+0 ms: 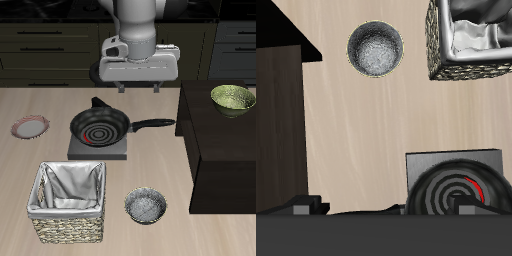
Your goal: Place the black bowl in the basket
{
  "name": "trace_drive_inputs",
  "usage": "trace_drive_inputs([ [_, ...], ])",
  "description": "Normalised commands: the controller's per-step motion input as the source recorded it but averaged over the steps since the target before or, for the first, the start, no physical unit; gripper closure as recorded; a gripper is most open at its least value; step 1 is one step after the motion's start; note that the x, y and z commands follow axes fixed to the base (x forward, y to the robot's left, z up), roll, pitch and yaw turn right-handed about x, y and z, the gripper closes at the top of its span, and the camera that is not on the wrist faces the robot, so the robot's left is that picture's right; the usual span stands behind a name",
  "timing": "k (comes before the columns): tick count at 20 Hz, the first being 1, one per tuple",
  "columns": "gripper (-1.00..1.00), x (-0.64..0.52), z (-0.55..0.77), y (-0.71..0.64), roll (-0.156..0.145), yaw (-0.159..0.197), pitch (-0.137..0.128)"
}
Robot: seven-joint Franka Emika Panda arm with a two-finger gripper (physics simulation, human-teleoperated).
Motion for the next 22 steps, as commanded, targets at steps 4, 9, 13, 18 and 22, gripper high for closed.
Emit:
trace_drive_inputs([
  [4, -1.00, 0.43, 0.09, 0.02, 0.003, 0.018, -0.014],
  [9, -1.00, 0.41, 0.02, -0.03, 0.038, -0.002, 0.015],
  [13, -1.00, 0.41, 0.03, -0.10, 0.025, 0.017, -0.014],
  [18, -1.00, 0.31, 0.06, -0.12, 0.002, 0.001, -0.005],
  [22, -1.00, 0.26, 0.04, -0.09, 0.015, -0.007, -0.011],
])
